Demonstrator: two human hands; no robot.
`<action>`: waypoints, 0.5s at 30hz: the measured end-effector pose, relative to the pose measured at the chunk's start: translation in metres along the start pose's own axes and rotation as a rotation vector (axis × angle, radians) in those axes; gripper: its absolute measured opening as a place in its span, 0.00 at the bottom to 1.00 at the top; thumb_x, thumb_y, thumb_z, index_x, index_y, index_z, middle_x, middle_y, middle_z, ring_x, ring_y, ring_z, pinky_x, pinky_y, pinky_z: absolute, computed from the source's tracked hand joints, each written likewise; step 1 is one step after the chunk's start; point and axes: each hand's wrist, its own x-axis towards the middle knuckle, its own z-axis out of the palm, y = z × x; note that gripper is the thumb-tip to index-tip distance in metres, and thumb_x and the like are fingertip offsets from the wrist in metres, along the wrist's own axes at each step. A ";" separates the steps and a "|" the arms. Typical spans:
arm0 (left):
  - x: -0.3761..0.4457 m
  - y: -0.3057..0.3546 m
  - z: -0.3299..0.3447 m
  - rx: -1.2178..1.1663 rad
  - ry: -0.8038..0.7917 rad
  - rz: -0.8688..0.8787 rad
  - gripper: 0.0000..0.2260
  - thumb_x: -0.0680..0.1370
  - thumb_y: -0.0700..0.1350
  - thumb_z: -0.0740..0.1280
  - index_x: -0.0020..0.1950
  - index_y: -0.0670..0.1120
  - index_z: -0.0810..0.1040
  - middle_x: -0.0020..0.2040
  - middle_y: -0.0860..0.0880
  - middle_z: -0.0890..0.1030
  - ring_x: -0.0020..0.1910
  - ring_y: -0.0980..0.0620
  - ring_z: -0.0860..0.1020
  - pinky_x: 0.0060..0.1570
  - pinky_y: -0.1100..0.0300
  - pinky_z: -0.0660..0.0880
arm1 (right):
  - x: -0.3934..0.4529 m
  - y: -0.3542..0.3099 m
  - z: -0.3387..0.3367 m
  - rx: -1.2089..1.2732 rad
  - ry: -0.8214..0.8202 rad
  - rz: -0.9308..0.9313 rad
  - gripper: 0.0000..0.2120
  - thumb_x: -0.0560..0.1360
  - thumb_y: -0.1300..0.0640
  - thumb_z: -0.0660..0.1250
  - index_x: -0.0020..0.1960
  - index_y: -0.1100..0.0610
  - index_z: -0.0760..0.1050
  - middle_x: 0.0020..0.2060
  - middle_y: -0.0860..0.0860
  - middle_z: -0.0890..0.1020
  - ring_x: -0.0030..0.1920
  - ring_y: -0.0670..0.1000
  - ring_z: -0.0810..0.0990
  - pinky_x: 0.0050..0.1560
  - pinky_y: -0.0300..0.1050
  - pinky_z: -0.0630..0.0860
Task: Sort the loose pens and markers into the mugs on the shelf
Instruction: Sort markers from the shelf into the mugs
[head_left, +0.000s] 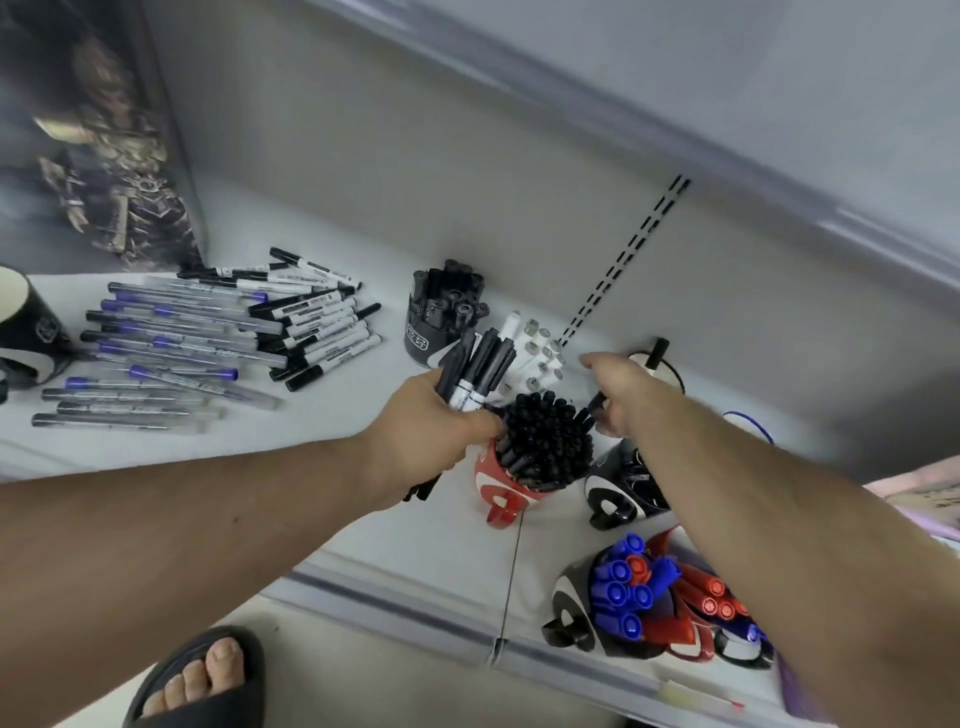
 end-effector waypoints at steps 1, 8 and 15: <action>0.001 0.000 -0.002 -0.003 0.013 -0.005 0.09 0.72 0.38 0.71 0.38 0.46 0.72 0.27 0.50 0.69 0.27 0.51 0.65 0.23 0.64 0.62 | 0.011 0.003 0.001 0.032 -0.033 0.040 0.32 0.74 0.45 0.67 0.74 0.57 0.63 0.73 0.56 0.67 0.67 0.59 0.73 0.67 0.58 0.71; -0.010 -0.012 -0.020 0.022 0.071 -0.068 0.11 0.73 0.38 0.71 0.36 0.47 0.70 0.24 0.52 0.69 0.25 0.52 0.65 0.22 0.65 0.62 | 0.033 0.007 0.006 0.464 0.064 0.047 0.15 0.78 0.53 0.63 0.64 0.52 0.71 0.58 0.50 0.69 0.47 0.53 0.78 0.58 0.47 0.78; -0.021 -0.017 -0.024 0.071 0.059 -0.083 0.10 0.72 0.36 0.69 0.37 0.47 0.71 0.23 0.52 0.69 0.23 0.53 0.66 0.21 0.67 0.63 | 0.008 0.008 -0.007 0.566 -0.011 -0.133 0.09 0.80 0.56 0.56 0.40 0.51 0.66 0.35 0.47 0.67 0.33 0.47 0.65 0.34 0.39 0.62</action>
